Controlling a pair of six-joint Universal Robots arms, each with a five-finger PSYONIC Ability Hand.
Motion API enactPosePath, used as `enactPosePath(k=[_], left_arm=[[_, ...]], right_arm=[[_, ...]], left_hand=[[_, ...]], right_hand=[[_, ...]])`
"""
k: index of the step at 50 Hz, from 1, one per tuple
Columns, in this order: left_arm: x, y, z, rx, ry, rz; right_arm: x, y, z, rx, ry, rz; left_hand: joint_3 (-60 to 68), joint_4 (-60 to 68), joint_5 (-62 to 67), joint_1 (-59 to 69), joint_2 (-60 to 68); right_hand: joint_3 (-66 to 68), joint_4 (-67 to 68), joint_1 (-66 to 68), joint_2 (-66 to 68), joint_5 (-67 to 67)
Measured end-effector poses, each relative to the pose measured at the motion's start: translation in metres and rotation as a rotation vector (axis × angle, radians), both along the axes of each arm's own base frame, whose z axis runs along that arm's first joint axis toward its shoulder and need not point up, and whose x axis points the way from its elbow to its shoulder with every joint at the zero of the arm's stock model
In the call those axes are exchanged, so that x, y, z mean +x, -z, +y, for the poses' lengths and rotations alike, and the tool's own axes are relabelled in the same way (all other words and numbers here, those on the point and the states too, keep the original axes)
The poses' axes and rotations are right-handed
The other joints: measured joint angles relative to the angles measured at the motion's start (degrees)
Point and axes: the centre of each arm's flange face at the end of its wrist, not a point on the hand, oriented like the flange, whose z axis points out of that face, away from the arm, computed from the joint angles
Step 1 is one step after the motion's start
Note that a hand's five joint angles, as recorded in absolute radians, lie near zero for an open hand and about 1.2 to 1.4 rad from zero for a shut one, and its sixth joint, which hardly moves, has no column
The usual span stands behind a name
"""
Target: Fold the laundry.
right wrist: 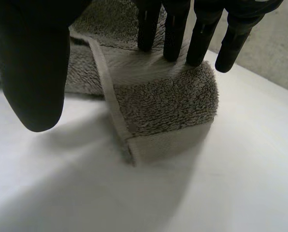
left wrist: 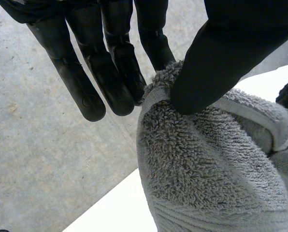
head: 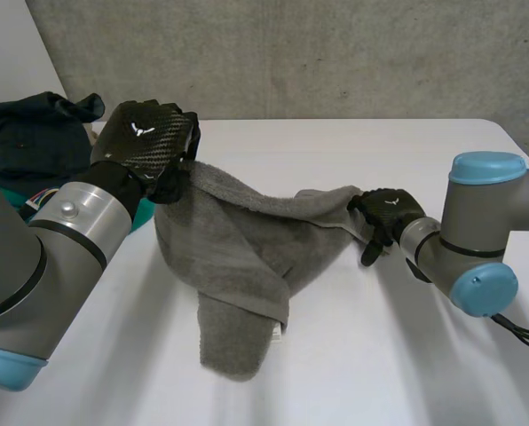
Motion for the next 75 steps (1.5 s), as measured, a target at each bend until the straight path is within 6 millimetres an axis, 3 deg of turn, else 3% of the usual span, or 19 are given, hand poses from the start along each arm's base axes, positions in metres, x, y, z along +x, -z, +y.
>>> enactPosePath(k=[19,22,25,30,33,36,42,45,48,52,58,61,64,66,68,69,72,73,75], left_arm=[[0.001,0.009,-0.008,0.023,-0.012,-0.013],[0.002,0.011,-0.010,0.026,-0.017,-0.014],[0.003,0.012,-0.011,0.029,-0.023,-0.015],[0.006,0.012,-0.015,0.031,-0.035,-0.015],[0.009,0.012,-0.018,0.029,-0.048,-0.016],[0.013,0.011,-0.023,0.025,-0.063,-0.017],[0.020,0.011,-0.030,0.026,-0.089,-0.020],[0.022,0.014,-0.032,0.035,-0.087,-0.026],[0.020,0.023,-0.035,0.060,-0.065,-0.040],[0.014,0.044,-0.041,0.113,-0.018,-0.067],[-0.001,0.060,-0.068,0.100,0.021,-0.106],[-0.012,0.045,-0.094,-0.013,0.019,-0.108],[-0.021,0.017,-0.117,-0.167,0.007,-0.089],[-0.028,-0.020,-0.134,-0.348,-0.016,-0.046],[-0.030,-0.038,-0.139,-0.430,-0.029,-0.022],[-0.031,-0.065,-0.144,-0.549,-0.050,0.020],[-0.031,-0.095,-0.144,-0.674,-0.075,0.071],[-0.029,-0.113,-0.142,-0.738,-0.092,0.102],[-0.027,-0.124,-0.137,-0.772,-0.108,0.125]], right_arm=[[0.019,0.017,-0.035,-0.137,-0.002,0.027],[0.020,0.020,-0.038,-0.145,-0.002,0.031],[0.021,0.021,-0.042,-0.158,-0.004,0.035],[0.022,0.012,-0.045,-0.187,-0.004,0.034],[0.020,-0.016,-0.044,-0.232,-0.002,0.025],[0.011,-0.064,-0.037,-0.299,0.001,0.029],[-0.033,-0.164,-0.010,-0.428,0.048,0.136],[-0.053,-0.193,0.007,-0.445,0.064,0.221],[-0.065,-0.205,0.024,-0.415,0.056,0.299],[-0.072,-0.200,0.042,-0.319,0.013,0.381],[-0.068,-0.173,0.032,-0.233,-0.034,0.409],[-0.062,-0.169,0.007,-0.298,0.002,0.371],[-0.057,-0.182,-0.021,-0.436,0.080,0.289],[-0.054,-0.206,-0.044,-0.612,0.161,0.171],[-0.053,-0.220,-0.052,-0.695,0.192,0.111],[-0.052,-0.240,-0.058,-0.809,0.225,0.029],[-0.052,-0.270,-0.061,-0.963,0.255,-0.084],[-0.053,-0.289,-0.059,-1.057,0.262,-0.147],[-0.053,-0.301,-0.055,-1.119,0.258,-0.187]], left_hand=[[0.00,0.00,0.00,0.00,0.00],[0.00,0.00,0.00,0.00,0.00],[0.00,0.00,0.00,0.00,0.00],[0.00,0.00,0.00,0.00,0.00],[0.00,0.00,0.00,0.00,0.00],[0.00,0.00,0.00,0.00,0.00],[0.00,0.01,0.00,0.00,0.00],[0.00,0.02,0.00,0.00,0.00],[0.00,0.03,0.00,0.00,0.00],[0.00,0.16,0.00,0.00,0.00],[0.04,0.18,0.00,0.00,0.00],[0.06,0.20,0.00,0.00,0.03],[0.07,0.20,0.00,0.00,0.04],[0.07,0.21,0.00,0.00,0.05],[0.08,0.22,0.00,0.00,0.05],[0.08,0.21,0.00,0.00,0.05],[0.08,0.21,0.00,0.00,0.05],[0.07,0.22,0.00,0.00,0.05],[0.07,0.21,0.00,0.00,0.05]], right_hand=[[13.12,13.15,12.86,13.70,12.26],[22.52,22.65,22.88,23.68,21.25],[42.66,42.71,42.90,44.49,41.12],[46.00,46.82,43.57,46.89,43.56],[46.00,46.91,43.57,46.89,43.65],[46.00,46.92,43.57,46.89,43.66],[46.02,46.94,43.57,46.89,44.04],[46.02,46.96,43.57,46.89,44.05],[46.03,47.04,43.57,46.89,44.54],[46.28,47.08,43.57,46.89,44.96],[46.31,47.09,43.57,46.90,45.26],[46.33,47.09,43.57,46.90,45.27],[46.33,47.10,43.57,46.90,45.27],[46.34,47.10,43.75,46.90,45.23],[46.34,47.11,44.19,46.90,45.20],[46.34,47.11,44.33,46.90,45.29],[46.34,47.11,44.33,46.90,45.54],[46.35,47.11,44.33,46.90,45.64],[46.35,47.11,44.33,46.90,45.73]])
